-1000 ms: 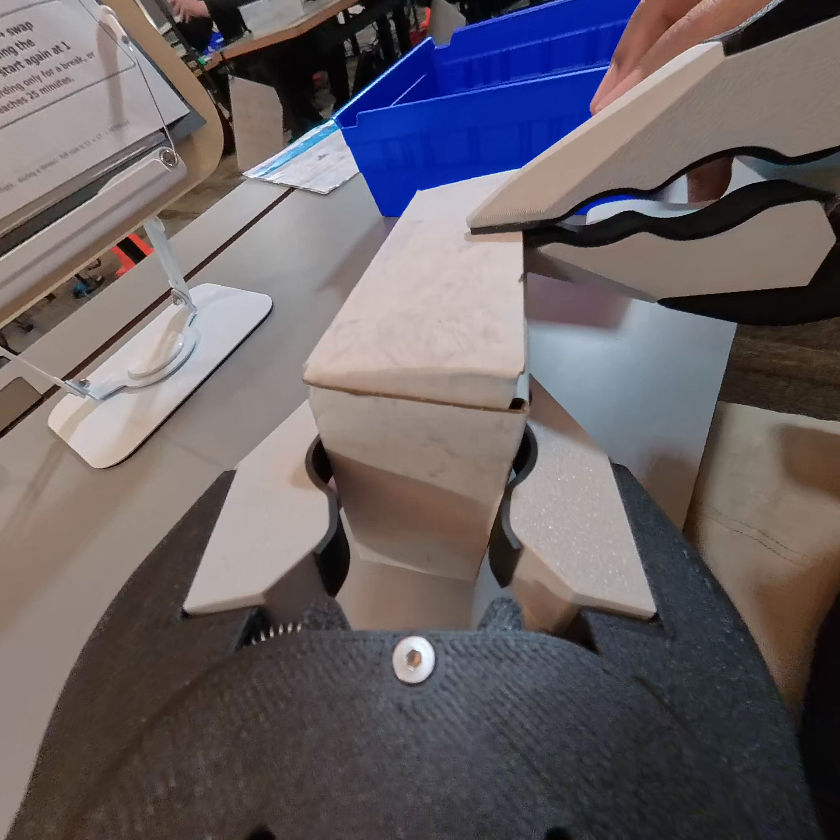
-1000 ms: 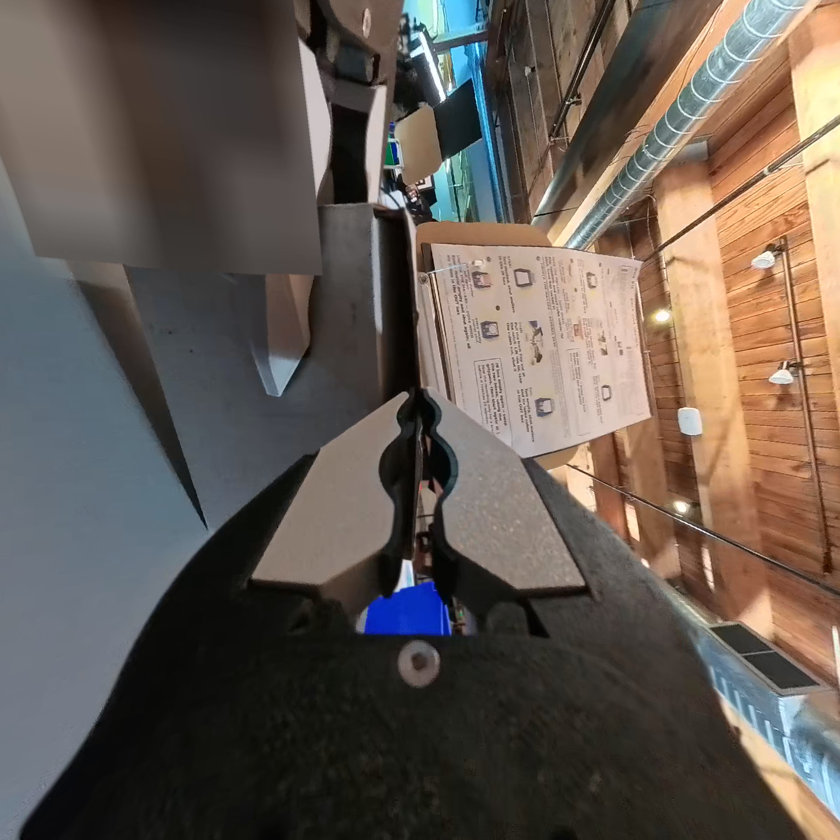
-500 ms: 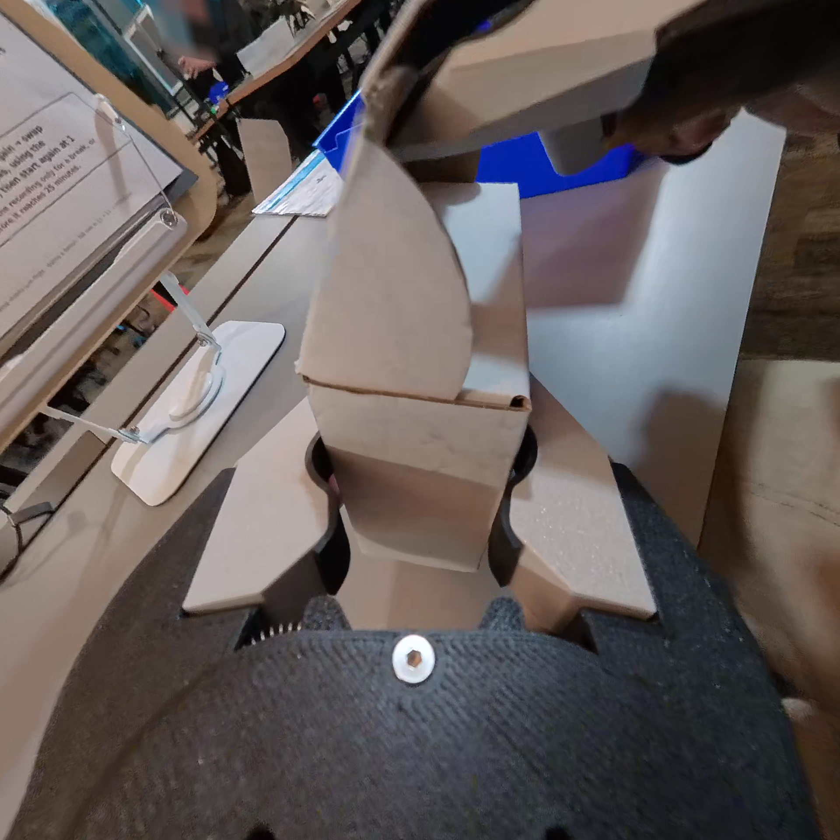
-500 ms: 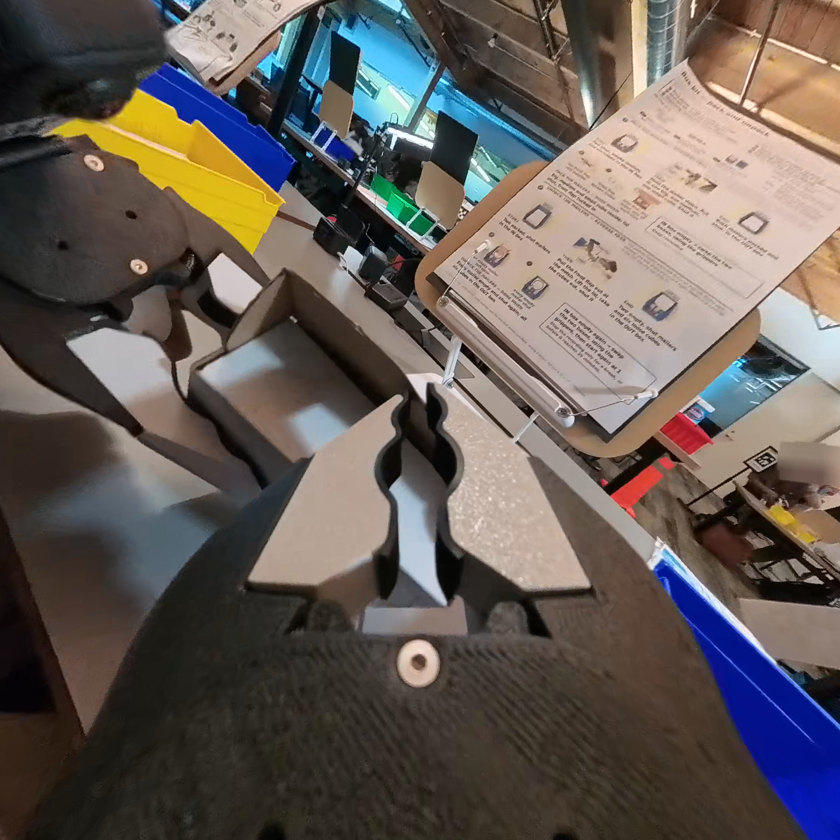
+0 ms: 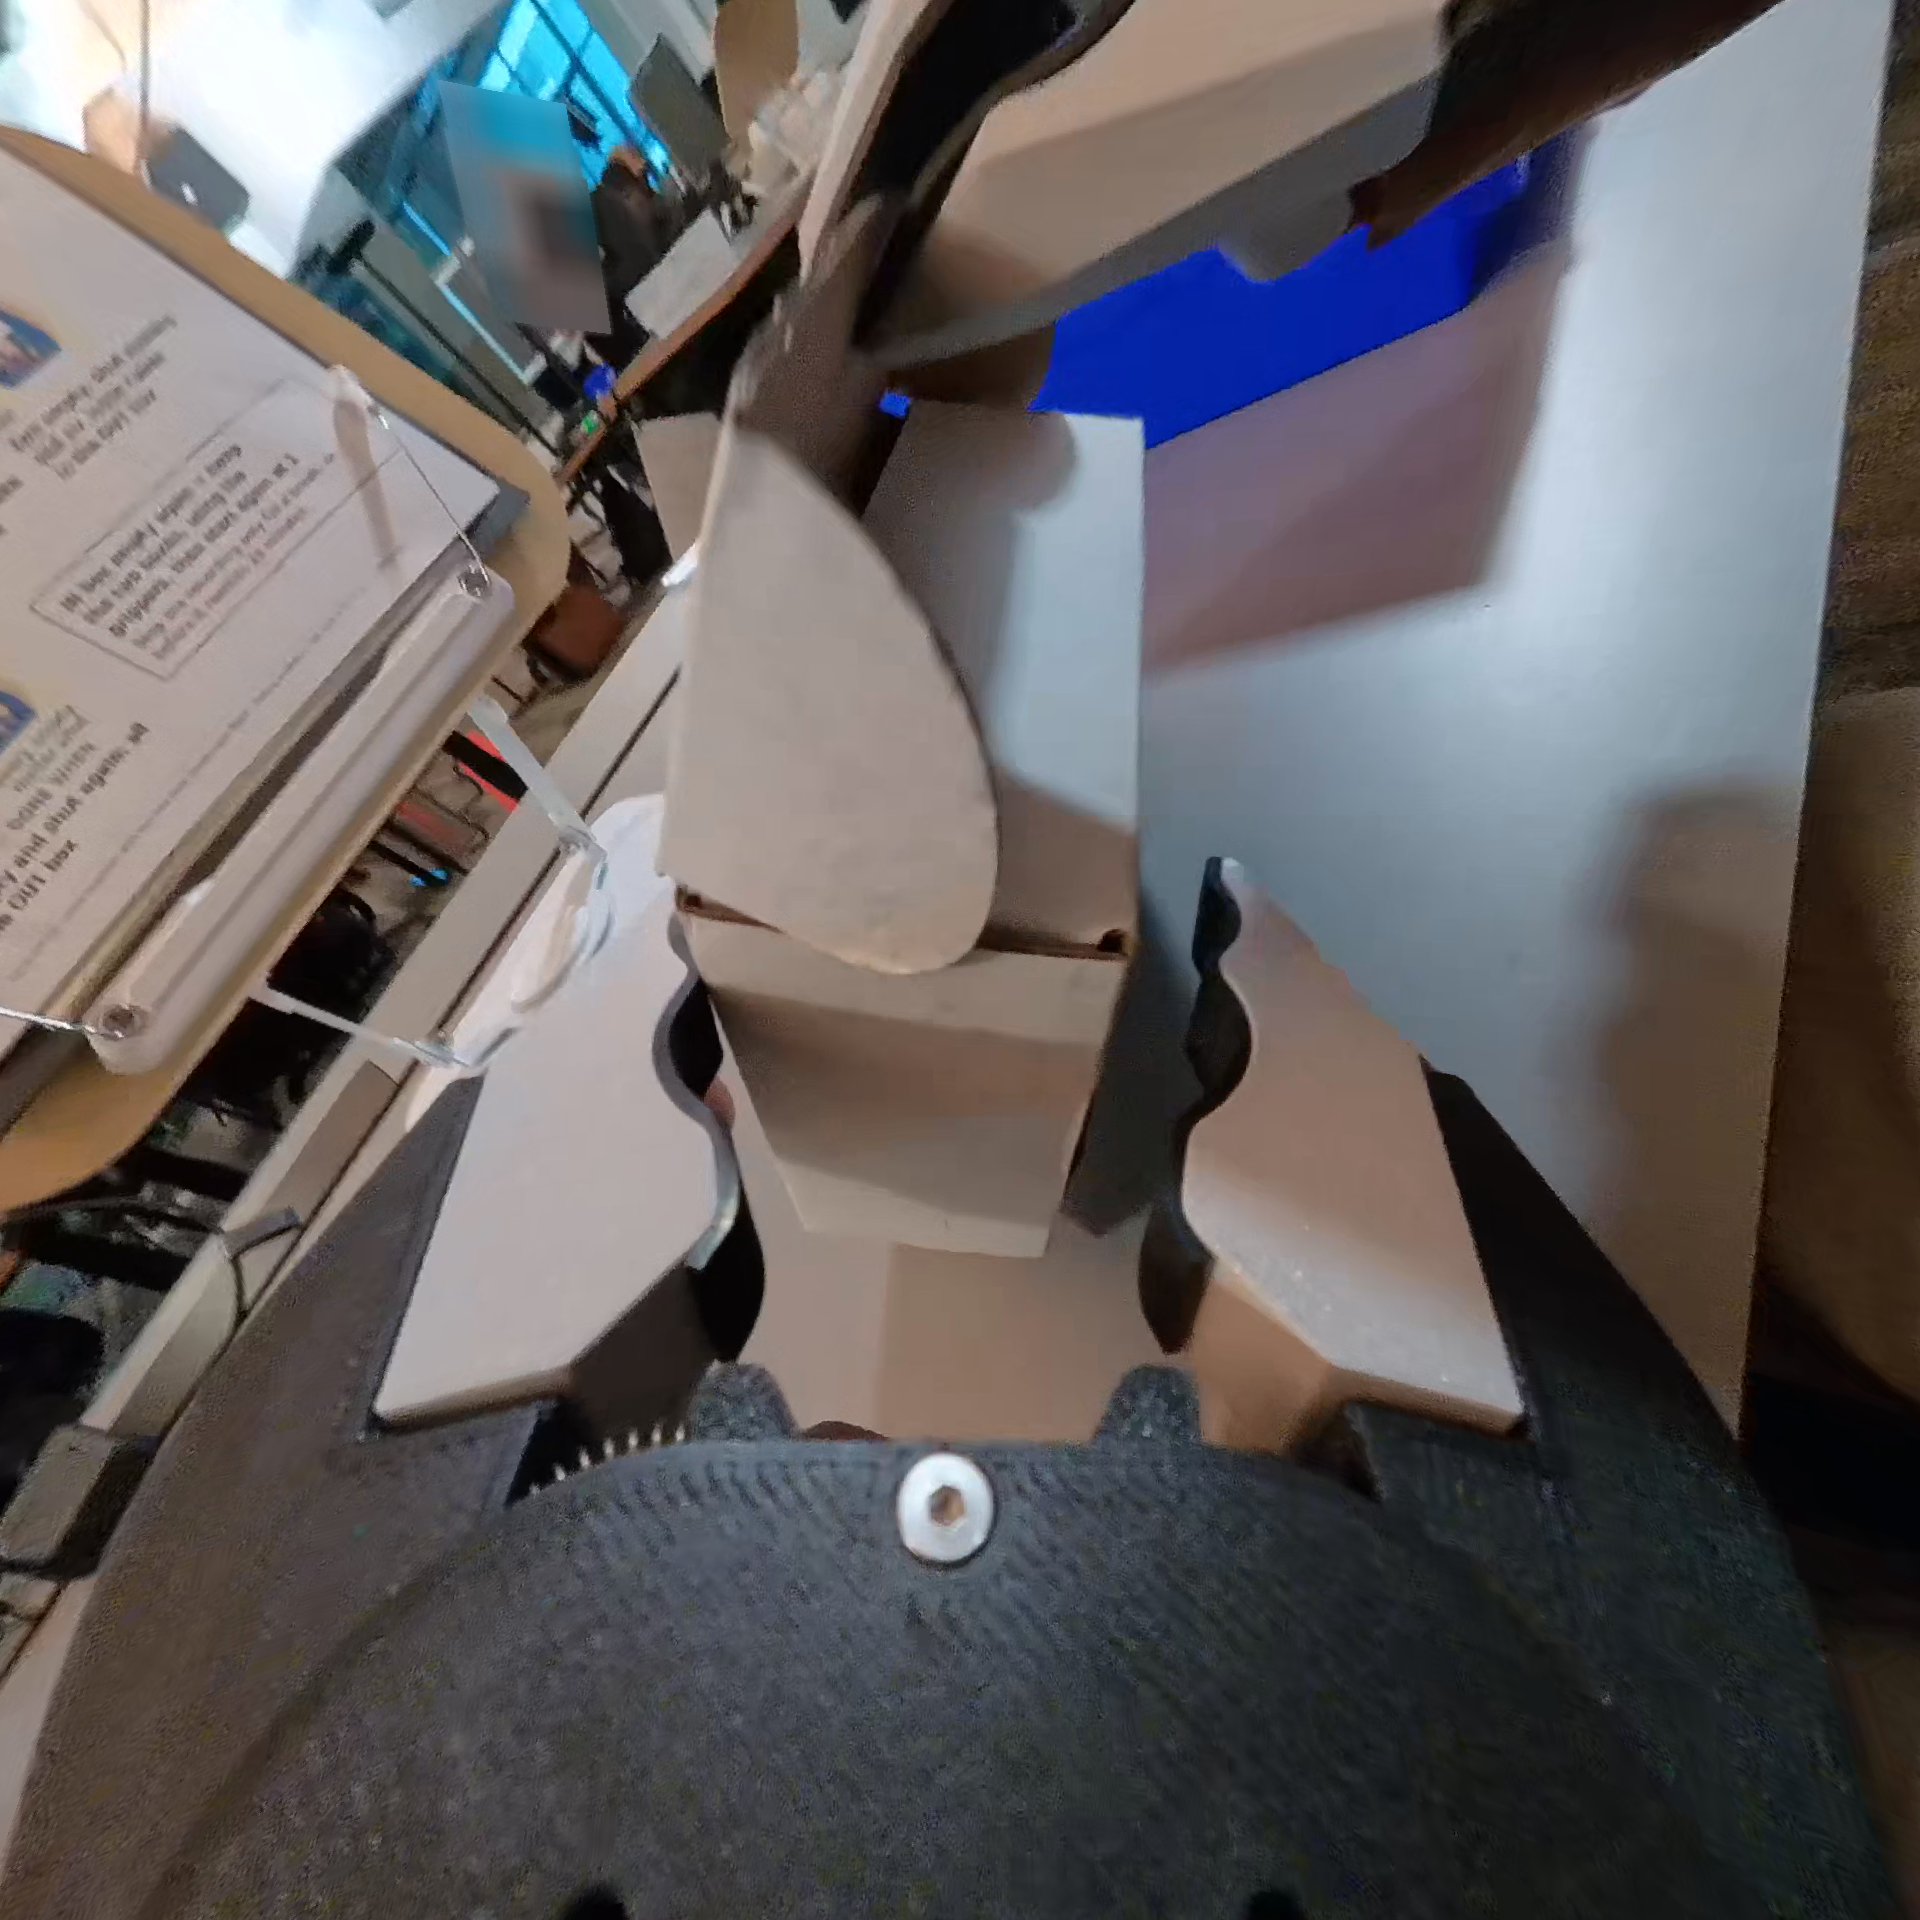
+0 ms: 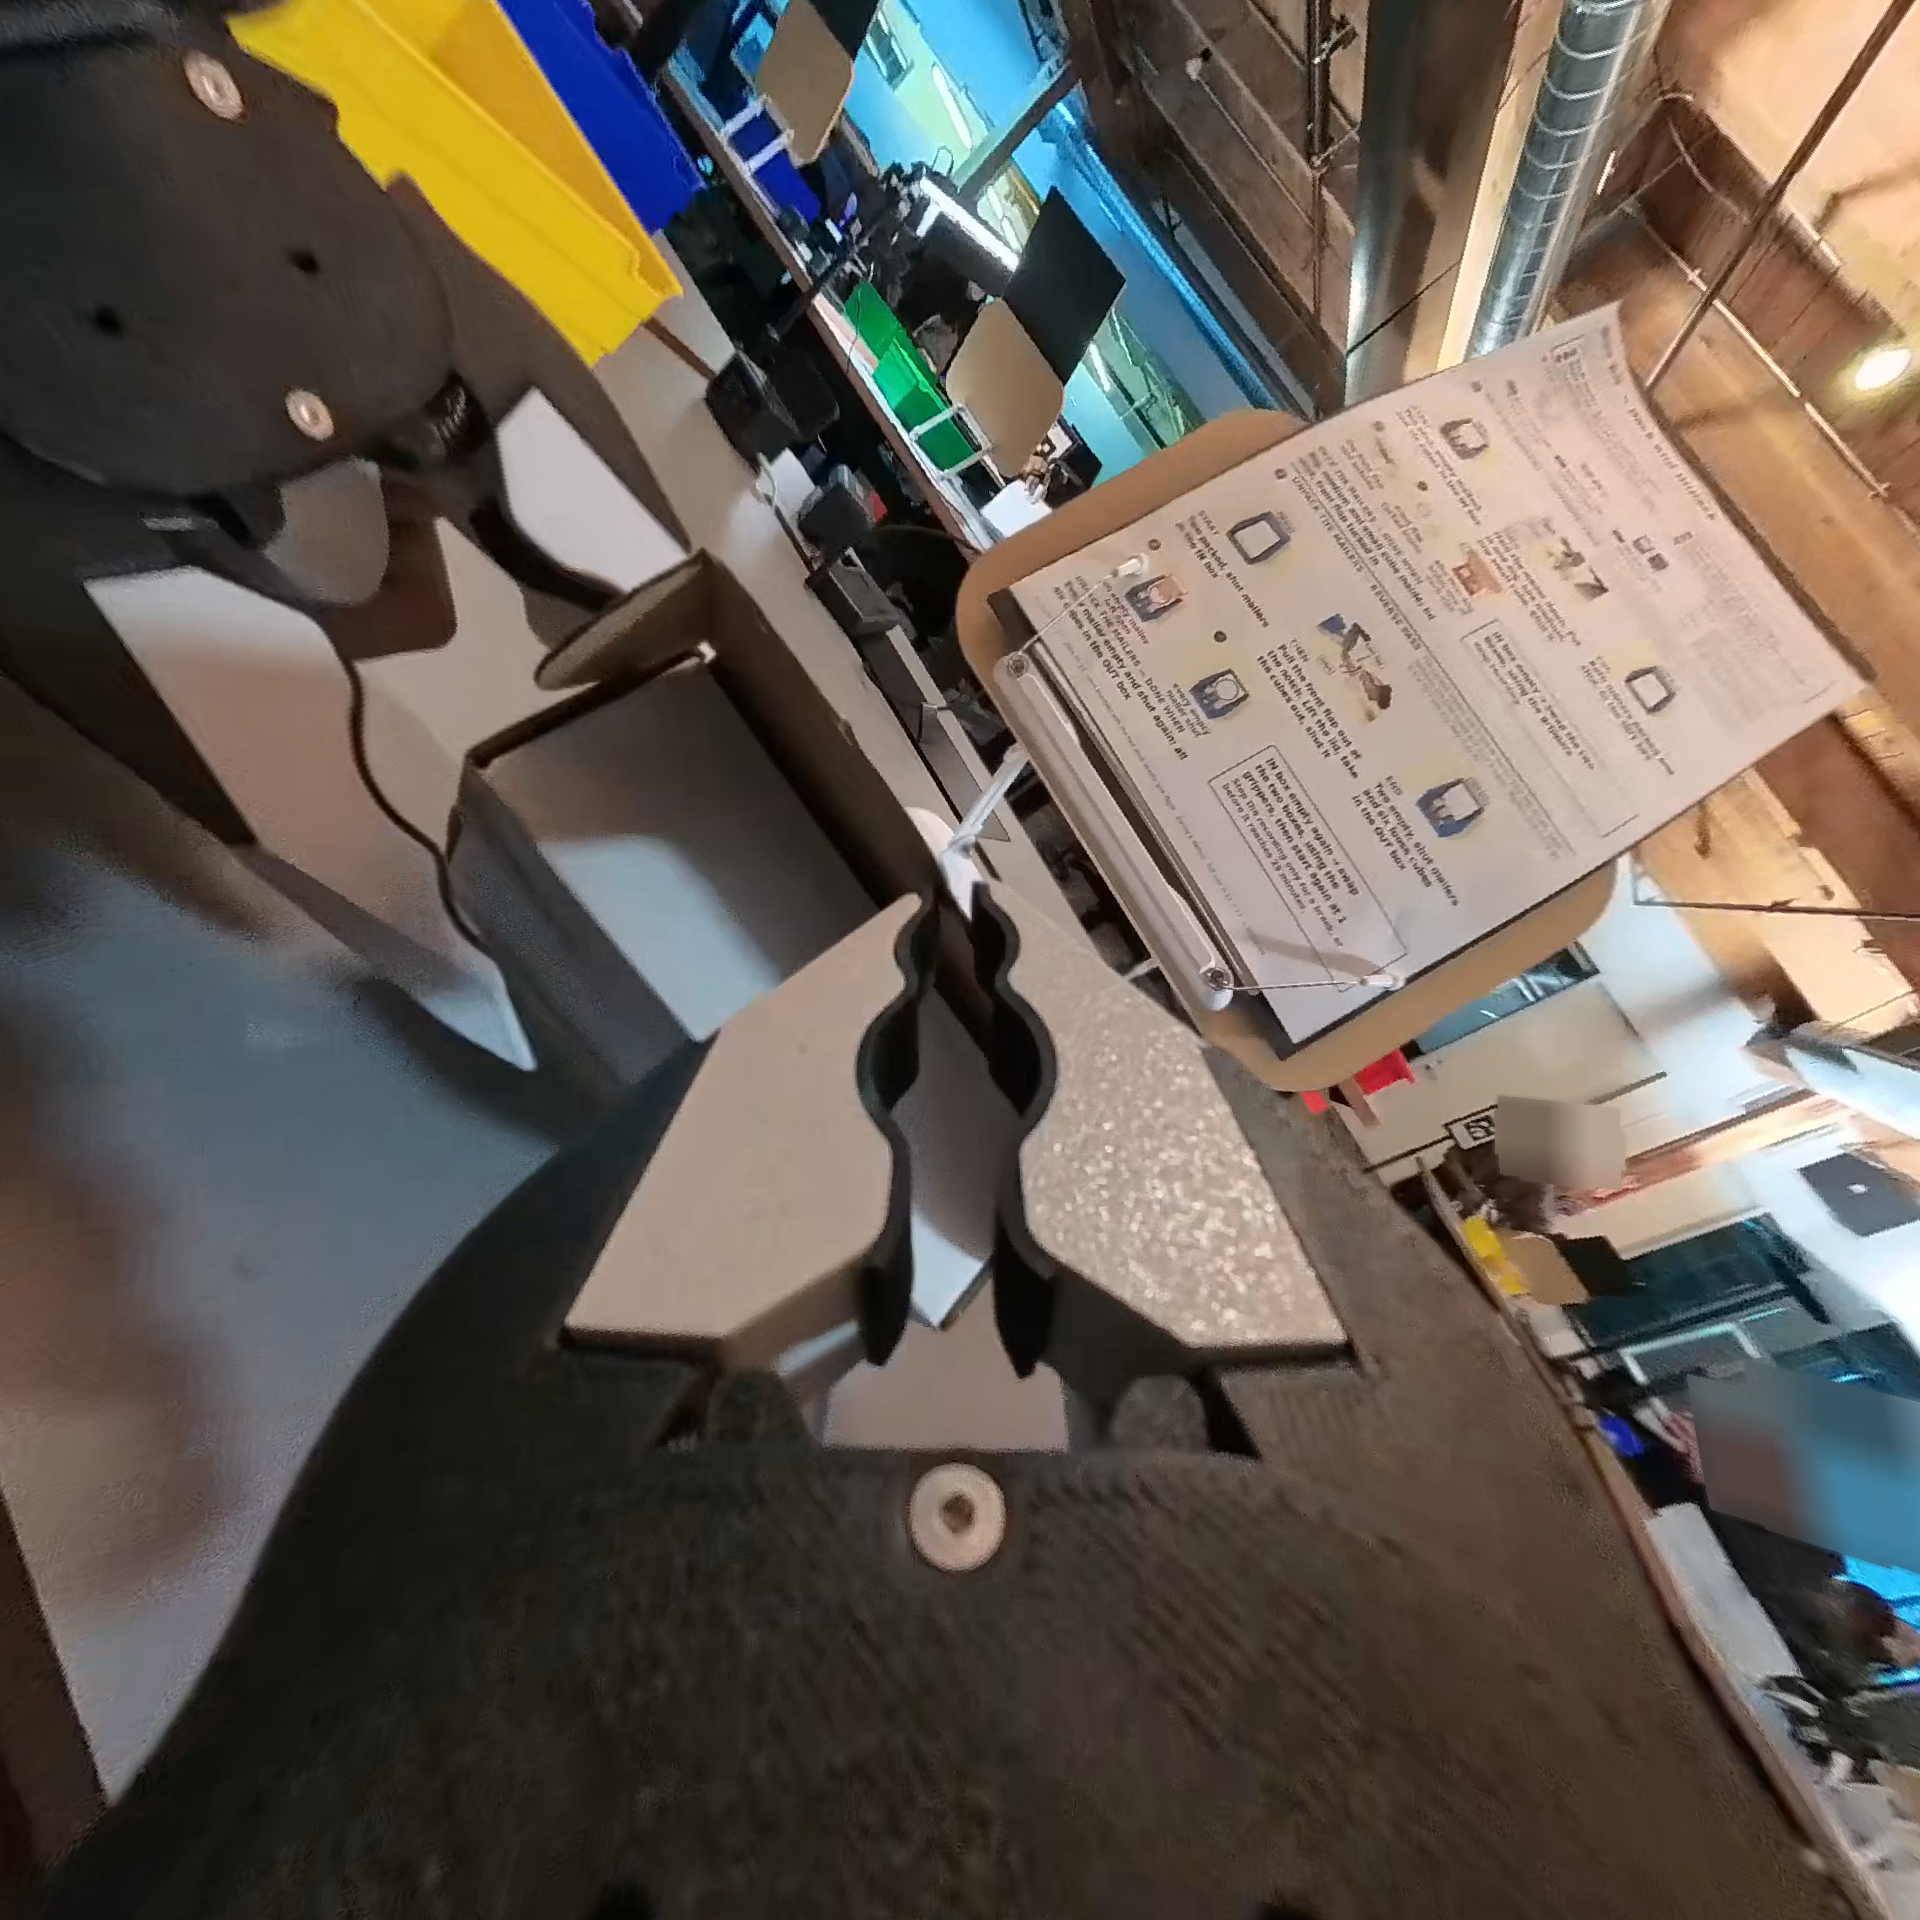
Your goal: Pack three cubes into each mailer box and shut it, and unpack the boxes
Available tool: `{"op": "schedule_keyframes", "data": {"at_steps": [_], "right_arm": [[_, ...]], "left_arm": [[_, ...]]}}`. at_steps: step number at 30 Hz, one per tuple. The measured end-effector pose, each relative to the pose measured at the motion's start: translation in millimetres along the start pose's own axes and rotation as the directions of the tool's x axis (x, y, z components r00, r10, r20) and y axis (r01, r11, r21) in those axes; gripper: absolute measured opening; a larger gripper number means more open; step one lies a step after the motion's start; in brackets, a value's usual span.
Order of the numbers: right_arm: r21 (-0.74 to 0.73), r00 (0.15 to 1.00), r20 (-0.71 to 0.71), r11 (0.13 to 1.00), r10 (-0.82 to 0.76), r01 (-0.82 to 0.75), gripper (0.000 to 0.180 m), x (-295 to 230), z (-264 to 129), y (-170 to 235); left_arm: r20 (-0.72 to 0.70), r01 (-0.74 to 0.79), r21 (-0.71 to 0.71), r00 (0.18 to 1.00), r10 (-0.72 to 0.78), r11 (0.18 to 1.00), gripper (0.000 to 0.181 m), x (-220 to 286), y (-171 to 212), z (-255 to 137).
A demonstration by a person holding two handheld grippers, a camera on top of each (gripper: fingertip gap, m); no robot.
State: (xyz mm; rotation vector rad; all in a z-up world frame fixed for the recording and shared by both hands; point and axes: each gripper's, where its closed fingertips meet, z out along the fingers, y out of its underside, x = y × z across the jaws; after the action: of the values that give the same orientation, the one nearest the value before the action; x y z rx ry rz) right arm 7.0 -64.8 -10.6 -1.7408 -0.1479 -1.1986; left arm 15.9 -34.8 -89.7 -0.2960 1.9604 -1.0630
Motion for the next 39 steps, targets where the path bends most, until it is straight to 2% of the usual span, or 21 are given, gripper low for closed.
{"op": "schedule_keyframes", "data": {"at_steps": [2,5,6,10,12,13,16,18,21,25,28,31,35,39], "right_arm": [[-0.013,1.000,-0.005,1.000,-0.024,0.024,0.005,-1.8,0.8,3.1],[-0.024,0.999,-0.009,0.999,-0.030,0.030,0.005,-2.0,1.7,8.1],[-0.022,0.999,-0.011,0.999,-0.031,0.031,0.005,-1.6,1.6,8.9],[0.002,0.998,-0.021,0.999,-0.051,0.051,0.005,-2.8,0.7,7.7],[0.024,0.996,-0.034,0.997,-0.077,0.078,0.005,-4.8,0.2,6.2],[0.031,0.995,-0.043,0.996,-0.088,0.089,0.007,-5.6,0.4,5.5],[0.068,0.997,-0.010,0.995,-0.077,0.078,0.035,-15.6,1.7,0.1],[0.114,0.997,0.050,0.992,-0.053,0.047,0.035,-26.1,-0.6,-8.5],[0.122,0.994,0.105,0.992,0.019,-0.031,0.032,-32.5,-0.5,-10.6],[-0.001,0.966,0.126,0.974,0.226,-0.228,0.042,-27.2,10.4,16.2],[-0.023,0.909,0.098,0.914,0.406,-0.405,0.043,-15.3,13.9,24.3],[-0.005,0.831,0.044,0.832,0.555,-0.555,0.033,-2.2,16.4,26.6],[-0.084,0.786,0.070,0.788,0.615,-0.609,0.035,-14.5,21.9,37.7],[-0.130,0.721,0.114,0.730,0.683,-0.671,0.027,-19.6,20.4,37.4]], "left_arm": [[0.023,-0.025,0.073,0.999,0.023,0.997,0.094,-1.1,-11.9,-6.4],[0.048,0.034,0.194,0.998,-0.044,0.980,0.093,-9.3,-33.3,-18.1],[0.053,0.061,0.213,0.996,-0.074,0.975,0.087,-13.2,-36.5,-20.6],[0.096,0.055,0.223,0.992,-0.078,0.973,0.043,-22.9,-34.5,-24.2],[0.121,0.036,0.207,0.991,-0.062,0.978,0.038,-24.5,-31.7,-22.8],[0.139,0.025,0.194,0.989,-0.053,0.981,0.036,-26.2,-30.4,-21.8],[0.212,0.028,0.167,0.975,-0.063,0.986,0.030,-37.4,-27.4,-21.4],[0.227,0.069,0.176,0.968,-0.109,0.982,0.027,-43.0,-27.7,-22.6],[0.220,0.120,0.199,0.962,-0.164,0.973,0.023,-47.1,-28.6,-24.7],[0.229,0.120,0.204,0.959,-0.167,0.972,0.020,-48.2,-29.8,-25.7],[0.228,0.109,0.211,0.961,-0.157,0.971,0.020,-44.9,-33.3,-25.5],[0.219,0.101,0.219,0.964,-0.149,0.970,0.019,-40.7,-37.0,-24.7],[0.218,0.098,0.220,0.965,-0.147,0.971,0.019,-39.5,-37.7,-24.1],[0.219,0.115,0.230,0.961,-0.166,0.966,0.018,-41.1,-39.6,-25.3]]}}
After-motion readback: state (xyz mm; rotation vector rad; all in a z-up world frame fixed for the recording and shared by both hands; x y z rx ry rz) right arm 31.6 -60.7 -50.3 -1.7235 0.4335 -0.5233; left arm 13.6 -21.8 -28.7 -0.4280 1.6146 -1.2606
